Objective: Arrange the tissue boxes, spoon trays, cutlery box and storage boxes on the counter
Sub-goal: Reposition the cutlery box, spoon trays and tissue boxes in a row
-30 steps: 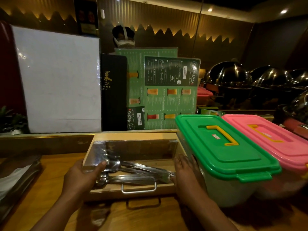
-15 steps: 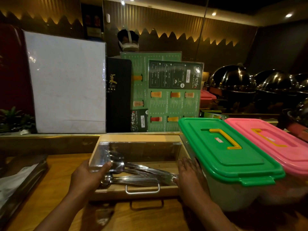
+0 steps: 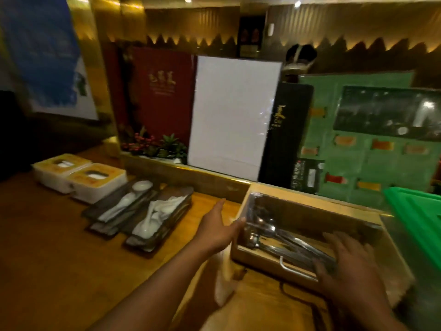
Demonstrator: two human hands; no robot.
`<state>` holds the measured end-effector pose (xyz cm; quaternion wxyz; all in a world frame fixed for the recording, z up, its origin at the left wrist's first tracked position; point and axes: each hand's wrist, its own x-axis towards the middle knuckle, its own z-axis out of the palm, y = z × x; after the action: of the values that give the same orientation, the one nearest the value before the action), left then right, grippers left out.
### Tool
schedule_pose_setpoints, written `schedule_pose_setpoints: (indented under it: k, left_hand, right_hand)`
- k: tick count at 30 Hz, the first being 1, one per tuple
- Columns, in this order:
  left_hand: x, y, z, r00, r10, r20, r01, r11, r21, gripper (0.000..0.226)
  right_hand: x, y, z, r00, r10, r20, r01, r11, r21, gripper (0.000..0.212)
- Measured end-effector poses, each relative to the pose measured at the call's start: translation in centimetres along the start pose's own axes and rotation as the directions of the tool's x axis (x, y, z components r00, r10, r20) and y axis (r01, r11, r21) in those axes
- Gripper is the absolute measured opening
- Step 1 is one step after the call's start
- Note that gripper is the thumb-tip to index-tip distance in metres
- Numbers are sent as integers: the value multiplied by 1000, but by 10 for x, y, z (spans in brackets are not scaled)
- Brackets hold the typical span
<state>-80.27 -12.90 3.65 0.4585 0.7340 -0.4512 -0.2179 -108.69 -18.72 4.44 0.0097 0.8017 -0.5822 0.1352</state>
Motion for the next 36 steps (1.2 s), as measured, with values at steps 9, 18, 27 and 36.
schedule_pose_setpoints:
  k: [9, 18, 27, 36]
  left_hand:
    - [13, -81, -166, 989, 125, -74, -105, 966, 238, 68]
    - [49, -172, -249, 983, 134, 123, -177, 861, 476, 52]
    - [57, -179, -217, 947, 188, 260, -280, 879, 385, 31]
    - [54, -155, -149, 936, 158, 314, -182, 982, 46, 64]
  right_hand:
    - [-8, -200, 39, 959, -243, -146, 282, 870, 404, 57]
    - [-23, -379, 124, 936, -338, 98, 302, 914, 270, 93]
    - [-23, -382, 138, 968, -251, -25, 252, 964, 87, 63]
    - [-24, -319, 118, 983, -184, -3, 183, 979, -89, 64]
